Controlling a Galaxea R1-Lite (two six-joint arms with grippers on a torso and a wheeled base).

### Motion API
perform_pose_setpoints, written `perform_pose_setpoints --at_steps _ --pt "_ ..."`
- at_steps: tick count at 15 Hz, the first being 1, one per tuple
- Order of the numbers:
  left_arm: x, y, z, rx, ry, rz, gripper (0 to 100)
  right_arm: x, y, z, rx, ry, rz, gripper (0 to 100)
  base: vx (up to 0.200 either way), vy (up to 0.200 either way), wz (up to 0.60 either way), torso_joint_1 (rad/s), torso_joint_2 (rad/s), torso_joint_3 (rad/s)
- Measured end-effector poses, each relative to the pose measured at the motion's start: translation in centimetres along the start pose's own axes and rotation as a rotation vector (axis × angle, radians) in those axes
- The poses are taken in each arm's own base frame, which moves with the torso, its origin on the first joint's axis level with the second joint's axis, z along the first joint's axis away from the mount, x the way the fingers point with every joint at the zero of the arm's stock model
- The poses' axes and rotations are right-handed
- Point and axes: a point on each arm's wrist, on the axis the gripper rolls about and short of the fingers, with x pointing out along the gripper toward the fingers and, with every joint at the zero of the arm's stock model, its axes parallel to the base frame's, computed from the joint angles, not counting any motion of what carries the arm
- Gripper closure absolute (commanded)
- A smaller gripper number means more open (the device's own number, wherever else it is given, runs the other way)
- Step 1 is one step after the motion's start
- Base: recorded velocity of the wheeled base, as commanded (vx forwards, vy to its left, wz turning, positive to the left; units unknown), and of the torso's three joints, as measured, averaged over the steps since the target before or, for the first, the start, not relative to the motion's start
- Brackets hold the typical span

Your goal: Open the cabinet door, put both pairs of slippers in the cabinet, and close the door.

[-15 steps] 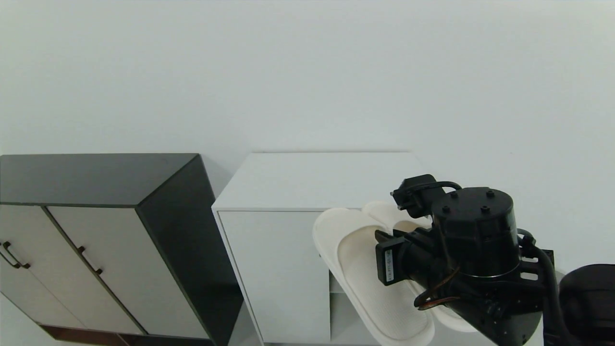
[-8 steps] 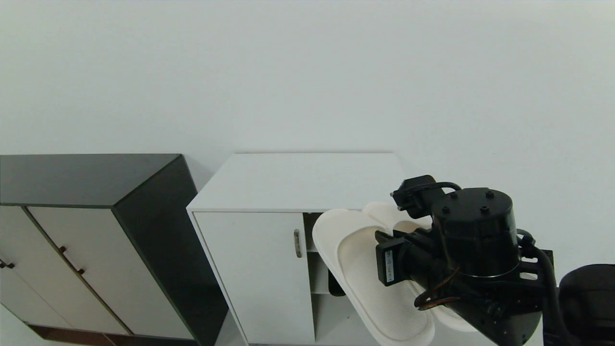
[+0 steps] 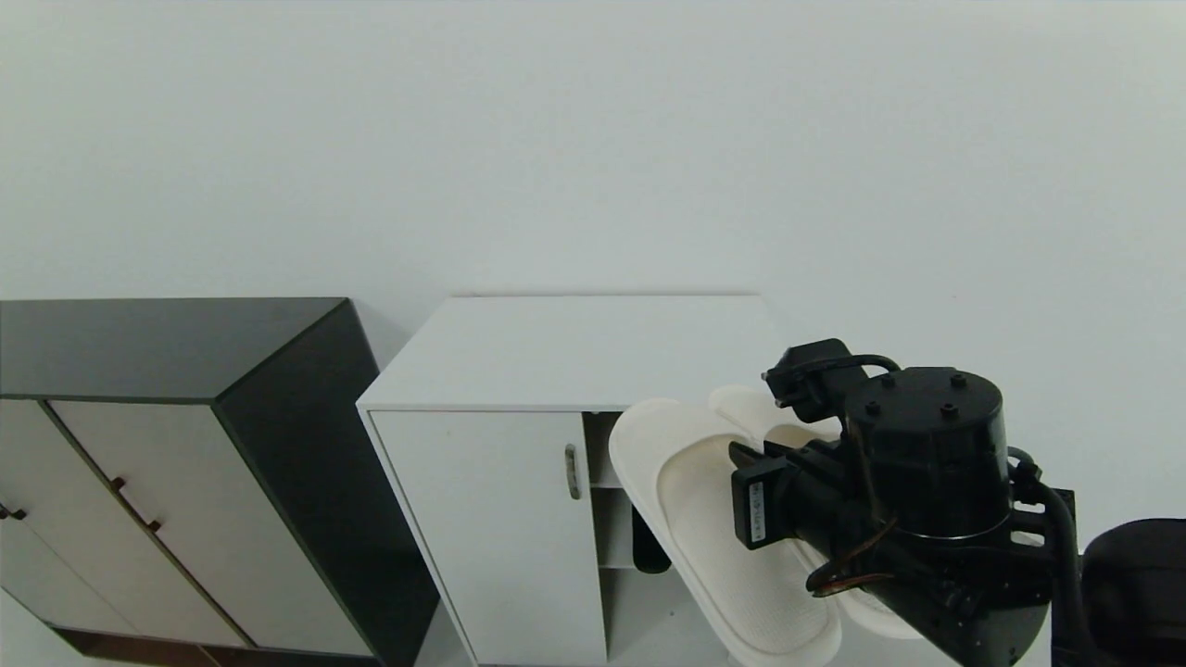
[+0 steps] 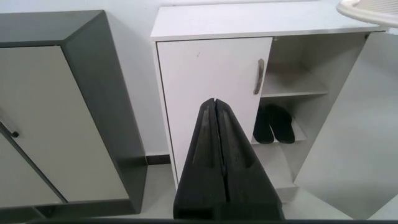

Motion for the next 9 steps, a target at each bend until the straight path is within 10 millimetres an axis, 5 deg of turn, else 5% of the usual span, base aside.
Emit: perform_pose_setpoints --at_steps 4,9 --pt "0.00 0.00 0.00 0.000 0.000 0.000 100 0.06 -0.05 -0.25 -0.006 0.007 -0.002 100 0.000 0.000 0.00 0.000 0.00 0.000" --pt "0.00 0.00 -0.01 0.000 0.001 0.000 100 0.06 -0.08 -0.44 -0.010 0.013 0.000 100 0.000 0.000 0.00 -0.189 0.44 0.239"
